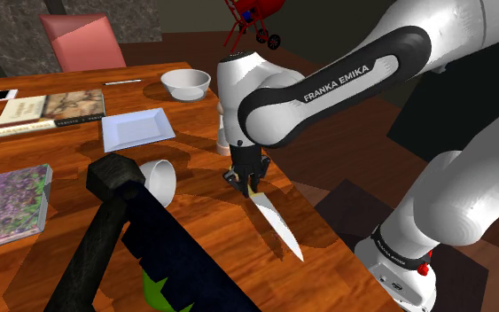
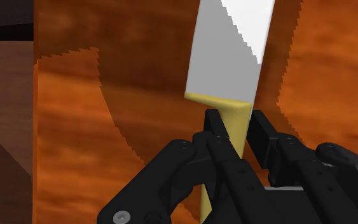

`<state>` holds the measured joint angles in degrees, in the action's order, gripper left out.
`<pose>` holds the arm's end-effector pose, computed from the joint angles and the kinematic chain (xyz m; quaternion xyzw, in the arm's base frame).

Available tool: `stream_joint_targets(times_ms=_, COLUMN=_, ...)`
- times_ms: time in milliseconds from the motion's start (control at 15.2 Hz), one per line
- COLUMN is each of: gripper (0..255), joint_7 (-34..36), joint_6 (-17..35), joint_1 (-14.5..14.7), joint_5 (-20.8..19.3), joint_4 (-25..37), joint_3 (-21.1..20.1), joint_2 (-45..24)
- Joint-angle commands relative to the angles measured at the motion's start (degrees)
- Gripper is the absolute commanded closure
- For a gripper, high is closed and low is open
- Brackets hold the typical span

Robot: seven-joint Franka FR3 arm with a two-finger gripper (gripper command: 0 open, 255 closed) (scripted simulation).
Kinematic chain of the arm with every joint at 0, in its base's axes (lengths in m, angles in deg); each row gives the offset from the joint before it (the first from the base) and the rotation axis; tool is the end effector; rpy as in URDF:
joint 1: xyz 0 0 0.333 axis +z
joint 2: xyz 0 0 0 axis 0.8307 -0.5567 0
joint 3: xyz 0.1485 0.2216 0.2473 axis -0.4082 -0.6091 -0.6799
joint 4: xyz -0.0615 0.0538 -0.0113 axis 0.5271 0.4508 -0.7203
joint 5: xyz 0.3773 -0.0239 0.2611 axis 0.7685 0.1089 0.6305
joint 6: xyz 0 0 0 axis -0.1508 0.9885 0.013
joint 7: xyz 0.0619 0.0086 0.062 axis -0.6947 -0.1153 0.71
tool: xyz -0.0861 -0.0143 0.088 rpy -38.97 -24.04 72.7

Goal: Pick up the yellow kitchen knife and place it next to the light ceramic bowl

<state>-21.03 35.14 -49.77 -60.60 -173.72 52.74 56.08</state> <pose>0.4129 0.2763 0.3417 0.9938 -0.0631 -0.0875 0.0263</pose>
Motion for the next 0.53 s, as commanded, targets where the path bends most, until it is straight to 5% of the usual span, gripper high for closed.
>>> stream_joint_targets(times_ms=0, gripper=255, joint_7=-0.18, joint_6=-1.50, joint_1=0.00, joint_5=0.21, joint_4=0.71, joint_3=0.17, joint_2=0.81)
stream_joint_targets(times_ms=462, gripper=255, joint_7=-0.70, joint_6=-7.32, joint_1=0.04, joint_5=0.88, joint_4=3.70, joint_3=0.86, joint_2=3.79)
